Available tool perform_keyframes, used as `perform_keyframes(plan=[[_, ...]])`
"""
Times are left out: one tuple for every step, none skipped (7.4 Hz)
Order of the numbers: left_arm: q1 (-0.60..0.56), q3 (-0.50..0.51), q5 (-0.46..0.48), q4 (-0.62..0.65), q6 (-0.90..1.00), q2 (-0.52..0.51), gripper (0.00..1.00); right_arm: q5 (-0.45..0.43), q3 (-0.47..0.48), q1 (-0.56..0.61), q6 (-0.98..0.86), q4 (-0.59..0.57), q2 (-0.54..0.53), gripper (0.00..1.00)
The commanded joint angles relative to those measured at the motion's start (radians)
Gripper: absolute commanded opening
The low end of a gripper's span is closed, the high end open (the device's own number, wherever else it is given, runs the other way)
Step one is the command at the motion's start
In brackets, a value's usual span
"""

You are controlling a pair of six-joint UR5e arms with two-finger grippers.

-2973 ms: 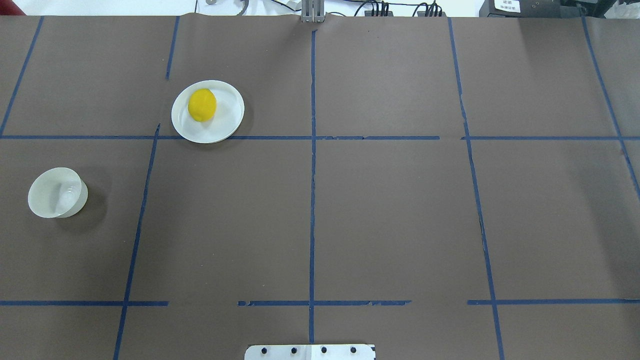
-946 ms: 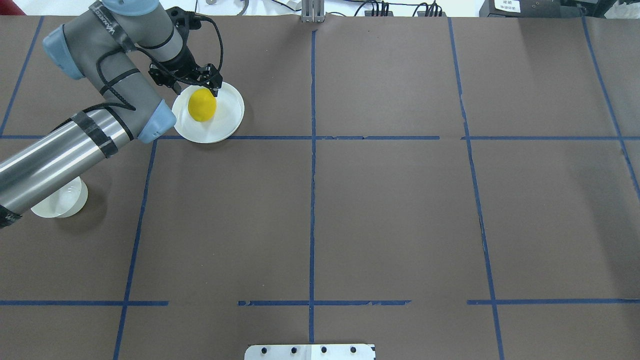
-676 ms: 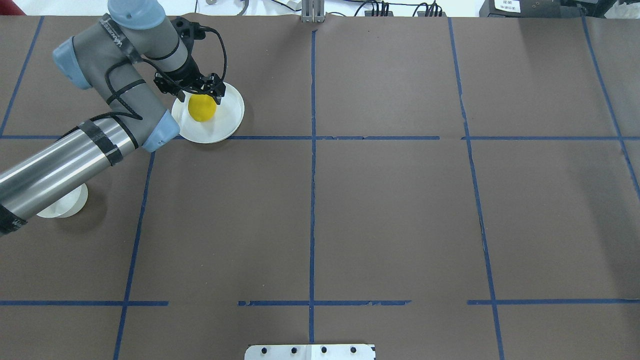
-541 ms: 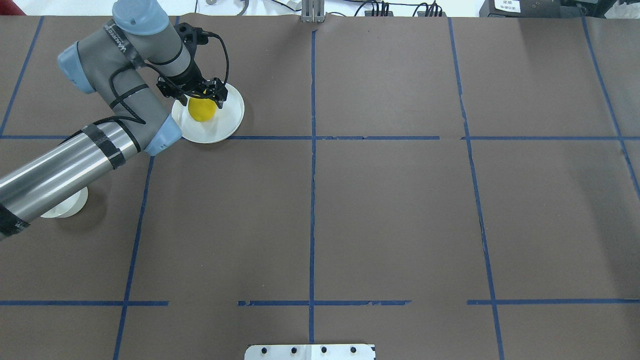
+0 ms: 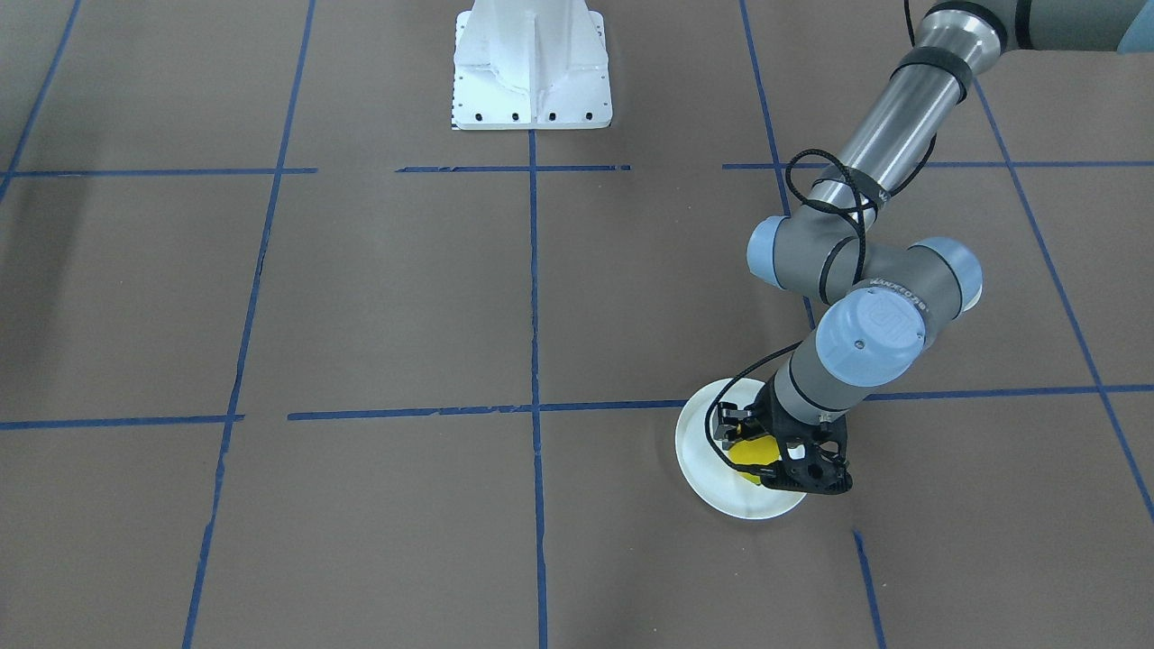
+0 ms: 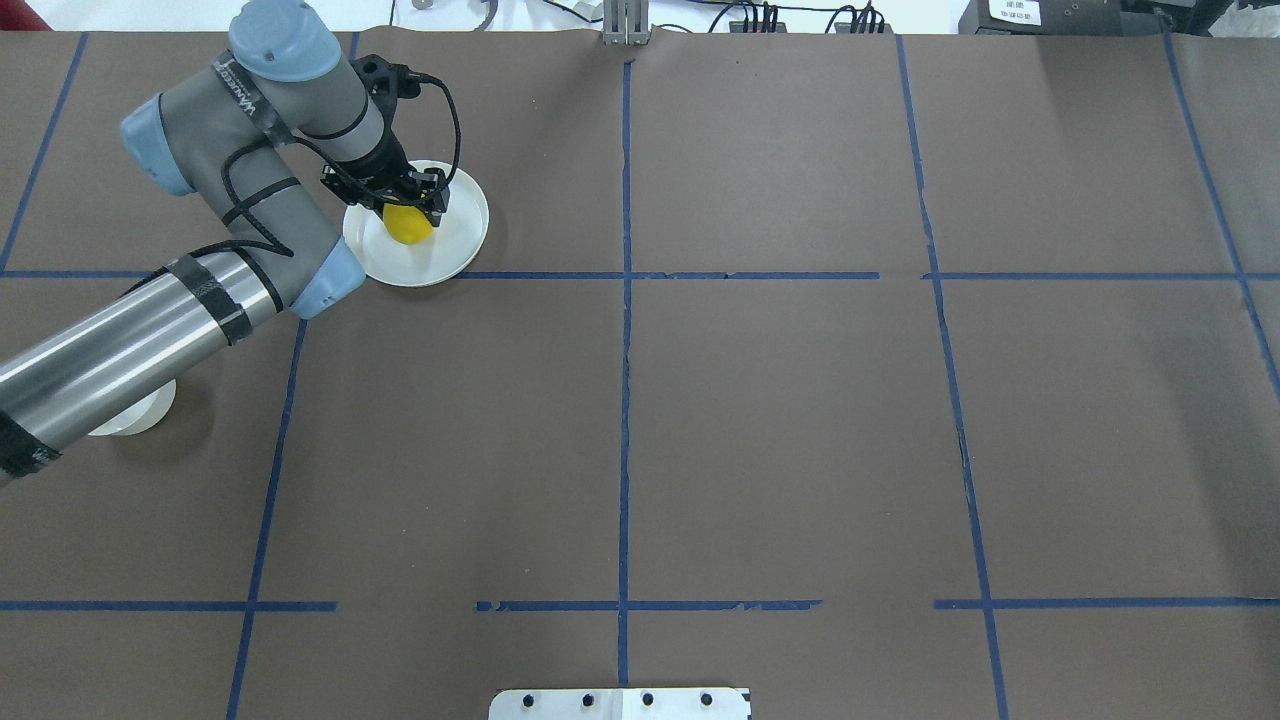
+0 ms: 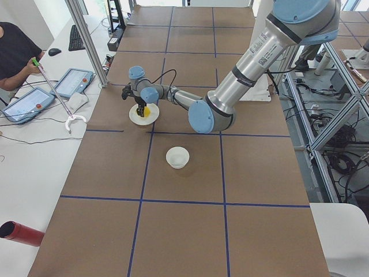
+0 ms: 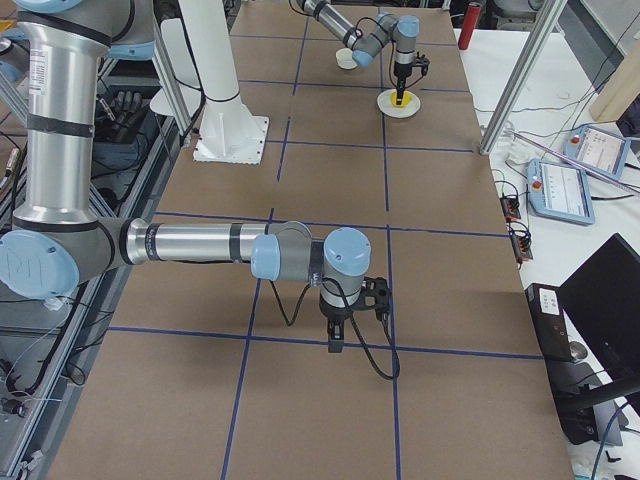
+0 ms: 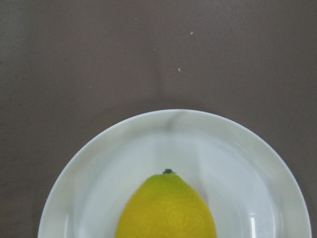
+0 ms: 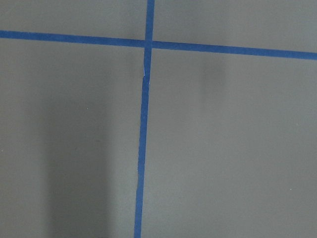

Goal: Move lemon from plate to bowl
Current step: 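Lower the left gripper and close it around the lemon, then lift the lemon off the plate and carry it toward the white bowl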

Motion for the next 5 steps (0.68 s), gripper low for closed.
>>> perform_keyframes(plan=[[-0.045,-0.016,-0.006,-0.001,-0.004,-0.002,0.00,0.000,0.000,0.000,0.000,0.000,0.000,1.00],[-0.082,-0.117,-0.009,0.031,-0.002,0.039,0.00,0.000,0.000,0.000,0.000,0.000,0.000,1.00],[-0.085,-0.288,-0.009,0.098,0.002,0.158,0.00,0.000,0.000,0.000,0.000,0.000,0.000,1.00],[-0.087,-0.446,-0.009,0.147,0.027,0.269,0.00,0.000,0.000,0.000,0.000,0.000,0.000,1.00],[-0.090,-0.546,-0.007,0.145,0.063,0.370,0.00,0.000,0.000,0.000,0.000,0.000,0.000,1.00]])
